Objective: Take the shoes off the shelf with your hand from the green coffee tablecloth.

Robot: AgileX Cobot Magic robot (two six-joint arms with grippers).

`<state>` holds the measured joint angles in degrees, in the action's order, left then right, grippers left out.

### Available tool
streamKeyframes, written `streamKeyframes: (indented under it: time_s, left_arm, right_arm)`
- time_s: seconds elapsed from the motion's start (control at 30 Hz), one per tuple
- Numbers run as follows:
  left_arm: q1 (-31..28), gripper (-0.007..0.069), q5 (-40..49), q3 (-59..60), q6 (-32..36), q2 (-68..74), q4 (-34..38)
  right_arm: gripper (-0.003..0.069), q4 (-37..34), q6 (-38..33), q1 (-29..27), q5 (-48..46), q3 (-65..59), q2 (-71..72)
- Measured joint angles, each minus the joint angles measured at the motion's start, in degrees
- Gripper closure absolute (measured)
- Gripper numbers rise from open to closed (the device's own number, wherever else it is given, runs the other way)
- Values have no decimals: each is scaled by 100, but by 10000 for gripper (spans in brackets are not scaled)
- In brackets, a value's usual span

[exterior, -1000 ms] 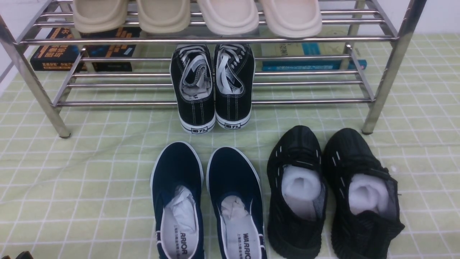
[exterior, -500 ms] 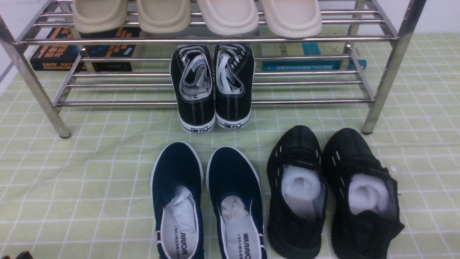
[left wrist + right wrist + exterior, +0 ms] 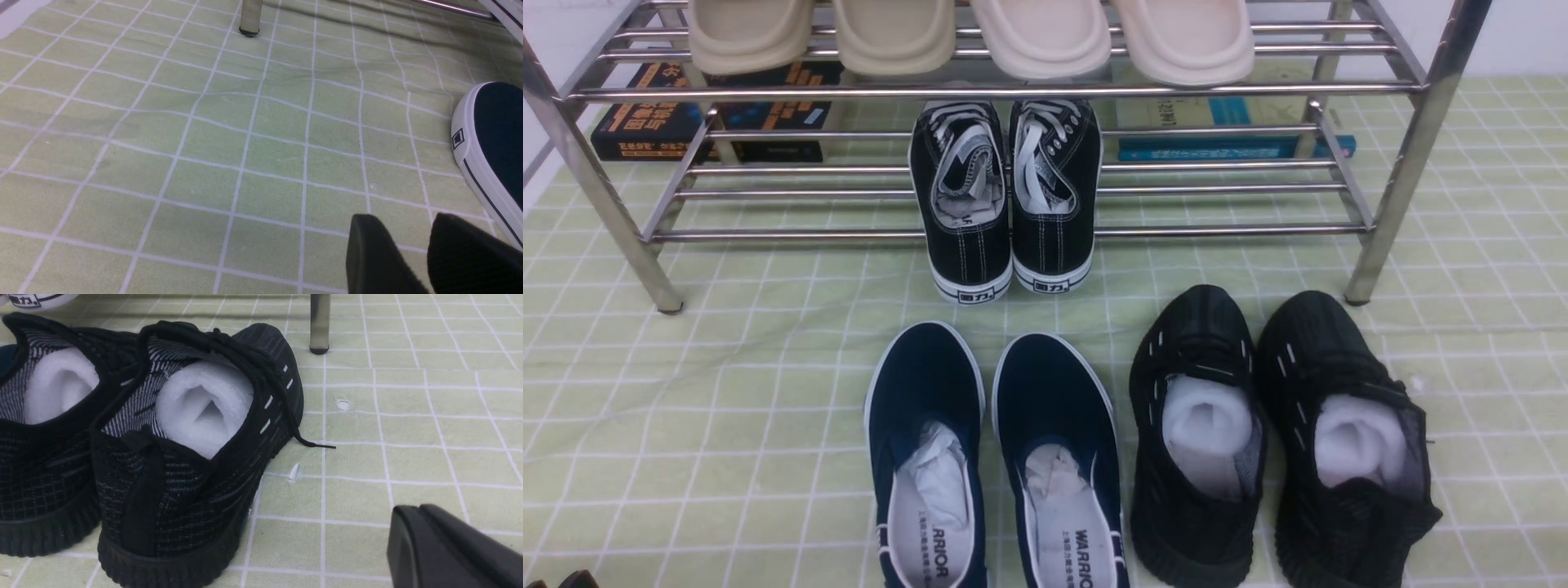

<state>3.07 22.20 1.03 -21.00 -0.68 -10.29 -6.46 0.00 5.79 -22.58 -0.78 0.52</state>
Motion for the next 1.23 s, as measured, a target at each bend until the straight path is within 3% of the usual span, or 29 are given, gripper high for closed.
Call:
streamKeyframes:
  time_s: [1.23]
  left_arm:
    - [0, 384, 0, 0, 0, 0, 0]
  right_arm:
    - [656, 0, 0, 0, 0, 0, 0]
